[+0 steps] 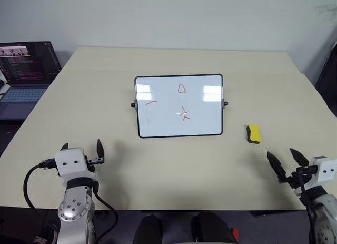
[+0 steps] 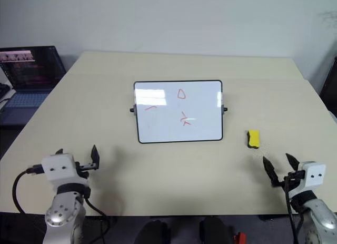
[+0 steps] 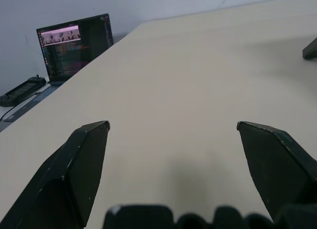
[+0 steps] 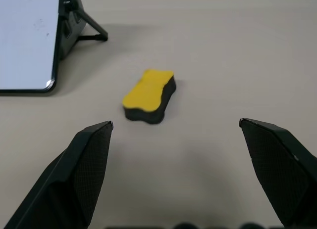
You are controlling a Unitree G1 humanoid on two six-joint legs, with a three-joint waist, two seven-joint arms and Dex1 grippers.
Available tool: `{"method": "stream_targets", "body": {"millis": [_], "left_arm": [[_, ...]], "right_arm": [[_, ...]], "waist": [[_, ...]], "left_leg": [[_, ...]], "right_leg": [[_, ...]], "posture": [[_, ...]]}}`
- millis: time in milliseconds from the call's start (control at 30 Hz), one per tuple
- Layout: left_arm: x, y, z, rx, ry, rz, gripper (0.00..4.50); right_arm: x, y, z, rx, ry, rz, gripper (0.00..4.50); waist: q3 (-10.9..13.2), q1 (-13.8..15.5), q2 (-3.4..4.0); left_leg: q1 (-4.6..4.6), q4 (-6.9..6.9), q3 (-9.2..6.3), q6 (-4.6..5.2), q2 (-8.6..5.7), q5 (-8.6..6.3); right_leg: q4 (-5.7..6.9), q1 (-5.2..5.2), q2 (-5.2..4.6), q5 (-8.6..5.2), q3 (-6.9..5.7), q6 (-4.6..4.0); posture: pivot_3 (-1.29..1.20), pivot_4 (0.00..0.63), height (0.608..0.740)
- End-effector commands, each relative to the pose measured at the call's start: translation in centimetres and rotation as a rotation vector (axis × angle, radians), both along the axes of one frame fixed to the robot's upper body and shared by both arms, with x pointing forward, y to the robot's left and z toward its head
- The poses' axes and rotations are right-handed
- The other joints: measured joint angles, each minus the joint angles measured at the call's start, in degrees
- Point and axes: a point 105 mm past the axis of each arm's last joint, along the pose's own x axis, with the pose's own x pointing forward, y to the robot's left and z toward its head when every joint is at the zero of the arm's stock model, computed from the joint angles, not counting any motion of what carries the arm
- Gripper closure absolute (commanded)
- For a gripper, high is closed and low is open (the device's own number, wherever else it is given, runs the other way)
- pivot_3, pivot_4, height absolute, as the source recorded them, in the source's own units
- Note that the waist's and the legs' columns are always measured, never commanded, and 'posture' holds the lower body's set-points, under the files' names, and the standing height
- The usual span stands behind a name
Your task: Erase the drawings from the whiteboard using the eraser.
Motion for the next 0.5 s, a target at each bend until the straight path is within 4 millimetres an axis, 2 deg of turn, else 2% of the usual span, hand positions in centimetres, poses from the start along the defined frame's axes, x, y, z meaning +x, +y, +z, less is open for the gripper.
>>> {"method": "stream_targets", "body": {"millis": [33,133,233,333,400,500], "left_arm": [[0.3,-0.3,0.0,0.016,-0.028,-0.018,0.0],[0.0,0.4,-0.5,0.005,-0.025,0.036,0.0],[0.5,-0.7,1.2,0.03,-0.07,-0.053,0.0],[0.7,-0.3,2.6,0.066,-0.116,-0.085,0.0],[1.1,-1.0,4.6,0.11,-0.172,-0.181,0.0],[2.5,-2.7,5.8,0.12,-0.172,-0.38,0.0]], "right_arm": [[0.4,0.1,1.4,-0.014,-0.047,0.007,0.05],[0.9,-0.6,1.3,-0.027,-0.053,-0.046,0.05],[1.5,0.2,3.1,-0.025,-0.102,-0.004,0.05],[1.9,0.6,3.6,-0.01,-0.121,-0.012,0.05],[2.8,1.3,3.5,0.029,-0.121,0.001,0.05],[3.8,2.4,3.6,0.041,-0.117,0.015,0.05]], "waist": [[0.0,0.0,0.01],[0.0,-0.1,0.02],[0.0,0.0,0.0],[0.0,0.0,0.02],[0.0,0.0,0.0],[0.0,0.0,0.04]], "left_leg": [[0.02,0.0,0.0,0.0,0.0,0.0],[0.08,0.02,0.03,0.01,-0.04,0.0],[0.06,0.02,0.06,0.01,-0.04,0.0],[0.01,0.01,0.04,0.01,-0.04,0.0],[0.01,0.01,0.04,0.0,-0.04,0.0],[0.06,0.01,0.06,0.0,-0.03,0.01]], "right_leg": [[0.0,0.01,0.0,0.0,0.01,0.0],[0.0,0.06,0.0,0.02,0.07,0.03],[-0.04,-0.01,0.01,0.01,-0.01,0.03],[-0.03,-0.03,0.02,0.01,-0.04,0.02],[-0.02,-0.02,0.03,0.01,-0.04,0.02],[0.0,-0.02,0.03,0.01,-0.03,0.02]], "posture": [[0.0,0.15,0.74],[0.0,0.15,0.74],[0.0,0.15,0.74],[0.0,0.15,0.74],[0.0,0.15,0.74],[0.0,0.15,0.74]]}}
